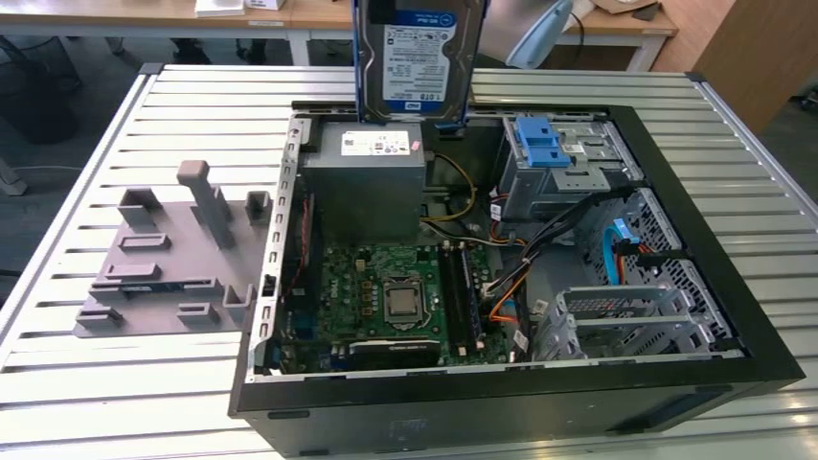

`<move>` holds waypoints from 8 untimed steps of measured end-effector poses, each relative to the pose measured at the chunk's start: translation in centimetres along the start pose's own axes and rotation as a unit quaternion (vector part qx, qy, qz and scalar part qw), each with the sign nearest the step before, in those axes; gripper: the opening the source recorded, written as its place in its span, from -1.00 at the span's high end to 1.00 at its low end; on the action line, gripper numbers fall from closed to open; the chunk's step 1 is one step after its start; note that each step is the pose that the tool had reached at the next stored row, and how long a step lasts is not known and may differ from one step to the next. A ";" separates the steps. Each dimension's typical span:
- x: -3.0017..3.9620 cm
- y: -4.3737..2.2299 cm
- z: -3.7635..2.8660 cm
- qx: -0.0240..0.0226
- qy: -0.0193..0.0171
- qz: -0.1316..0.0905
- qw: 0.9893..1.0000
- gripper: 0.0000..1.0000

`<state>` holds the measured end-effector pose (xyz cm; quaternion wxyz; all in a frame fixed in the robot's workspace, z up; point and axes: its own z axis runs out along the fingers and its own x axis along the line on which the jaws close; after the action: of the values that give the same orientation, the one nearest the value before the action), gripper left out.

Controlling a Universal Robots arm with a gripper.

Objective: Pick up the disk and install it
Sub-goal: 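Pick up the disk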

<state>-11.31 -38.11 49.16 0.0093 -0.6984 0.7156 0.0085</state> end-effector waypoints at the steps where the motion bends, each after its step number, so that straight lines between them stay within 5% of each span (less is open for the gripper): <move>1: 0.06 0.00 0.00 0.000 0.000 0.000 1.000 0.26; 8: 0.47 -0.01 -0.01 0.000 0.000 0.000 1.000 0.26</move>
<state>-11.31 -38.58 49.16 0.0092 -0.6984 0.7156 0.0085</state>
